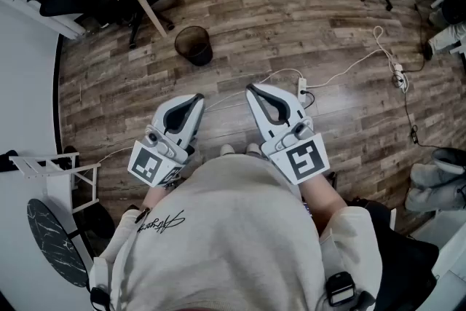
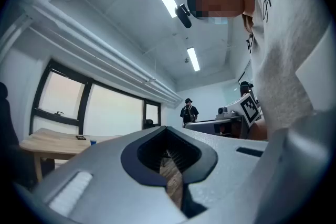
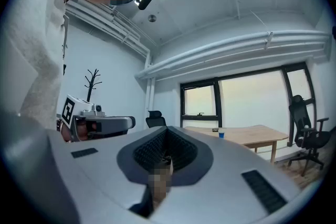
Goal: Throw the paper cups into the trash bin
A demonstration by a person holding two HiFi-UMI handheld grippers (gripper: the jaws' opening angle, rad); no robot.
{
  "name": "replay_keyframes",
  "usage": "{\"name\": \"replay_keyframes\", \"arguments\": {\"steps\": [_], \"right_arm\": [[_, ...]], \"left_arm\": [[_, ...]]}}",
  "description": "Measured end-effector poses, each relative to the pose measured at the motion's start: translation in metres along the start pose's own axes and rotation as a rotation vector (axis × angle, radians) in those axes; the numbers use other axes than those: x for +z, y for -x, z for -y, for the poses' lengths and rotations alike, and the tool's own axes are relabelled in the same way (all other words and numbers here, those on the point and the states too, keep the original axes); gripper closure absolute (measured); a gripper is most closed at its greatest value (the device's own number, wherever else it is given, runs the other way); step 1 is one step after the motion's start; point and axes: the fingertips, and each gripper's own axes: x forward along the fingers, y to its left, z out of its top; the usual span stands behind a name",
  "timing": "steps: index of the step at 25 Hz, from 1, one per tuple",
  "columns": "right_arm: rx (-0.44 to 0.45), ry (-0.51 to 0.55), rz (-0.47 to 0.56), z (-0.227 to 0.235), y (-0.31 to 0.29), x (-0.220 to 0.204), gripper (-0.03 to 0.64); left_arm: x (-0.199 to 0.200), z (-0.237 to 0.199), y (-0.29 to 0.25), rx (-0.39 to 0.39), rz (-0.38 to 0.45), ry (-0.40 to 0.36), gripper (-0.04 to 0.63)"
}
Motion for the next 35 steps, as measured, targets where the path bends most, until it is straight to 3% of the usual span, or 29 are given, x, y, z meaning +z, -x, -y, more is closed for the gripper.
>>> {"name": "replay_keyframes", "arguments": {"steps": [10, 16, 20, 26, 30, 35], "right_arm": [[0.034, 0.077, -0.025, 0.023, 0.002, 0.001, 0.611], [0.049, 0.012, 0.004, 0.035, 0.009, -0.002, 0.611], [0.077, 0.004, -0.029, 0.044, 0.022, -0.013, 0.610], [0.026, -0.052, -0.003, 0.062, 0.012, -0.021, 0.611], [-0.050, -0.069, 0.046, 0.084, -0.007, -0.018, 0.611], [-0.096, -0.055, 0.027, 0.111, -0.033, -0.019, 0.609]], "left_arm": [[-0.004, -0.003, -0.018, 0.001, -0.009, -0.012, 0.594], [-0.004, -0.005, -0.032, 0.015, -0.017, -0.033, 0.594], [-0.012, 0.003, -0.037, 0.019, -0.032, -0.043, 0.594], [-0.024, 0.000, -0.050, 0.040, -0.033, 0.007, 0.594], [-0.026, -0.012, -0.061, 0.025, -0.023, -0.009, 0.594], [-0.029, -0.040, -0.076, 0.022, -0.021, -0.005, 0.594]]}}
